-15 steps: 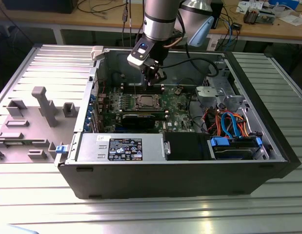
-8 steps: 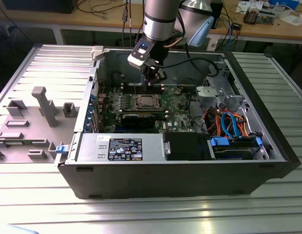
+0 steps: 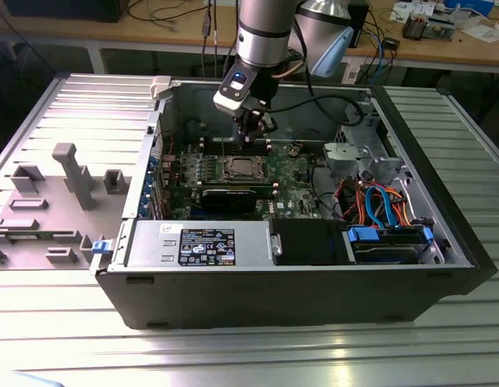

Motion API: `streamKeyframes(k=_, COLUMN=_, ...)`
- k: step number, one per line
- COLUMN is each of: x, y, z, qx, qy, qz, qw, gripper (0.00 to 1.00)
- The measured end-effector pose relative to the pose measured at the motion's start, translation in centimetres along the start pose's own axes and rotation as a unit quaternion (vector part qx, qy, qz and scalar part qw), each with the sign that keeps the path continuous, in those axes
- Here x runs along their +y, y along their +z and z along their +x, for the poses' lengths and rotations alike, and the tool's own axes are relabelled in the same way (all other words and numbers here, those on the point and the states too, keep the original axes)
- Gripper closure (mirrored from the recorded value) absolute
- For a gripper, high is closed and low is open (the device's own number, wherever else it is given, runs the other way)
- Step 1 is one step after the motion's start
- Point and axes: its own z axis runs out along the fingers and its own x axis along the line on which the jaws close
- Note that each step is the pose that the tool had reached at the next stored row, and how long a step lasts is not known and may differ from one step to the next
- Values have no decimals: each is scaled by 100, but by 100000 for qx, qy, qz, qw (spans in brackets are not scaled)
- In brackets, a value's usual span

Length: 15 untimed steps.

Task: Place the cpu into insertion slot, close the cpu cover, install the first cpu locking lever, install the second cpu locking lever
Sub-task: 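Install the first cpu locking lever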

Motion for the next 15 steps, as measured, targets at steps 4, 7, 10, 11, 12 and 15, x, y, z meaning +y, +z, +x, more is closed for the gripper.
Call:
streamKeyframes(k=4, x=0, y=0, z=0, qx=-53, qy=-856, qz=15, qw=99996, gripper=89)
streamKeyframes(k=7, x=0, y=0, z=0, qx=-97, qy=-1494, qz=29, qw=99989, gripper=89)
streamKeyframes(k=10, x=0, y=0, z=0, qx=-141, qy=-2192, qz=43, qw=99976, gripper=89)
streamKeyframes(k=11, x=0, y=0, z=0, qx=-147, qy=-2334, qz=44, qw=99973, gripper=89)
streamKeyframes(k=12, x=0, y=0, z=0, qx=-167, qy=-2601, qz=50, qw=99966, gripper=89)
streamKeyframes(k=15, x=0, y=0, z=0, qx=-192, qy=-3085, qz=56, qw=99952, gripper=89)
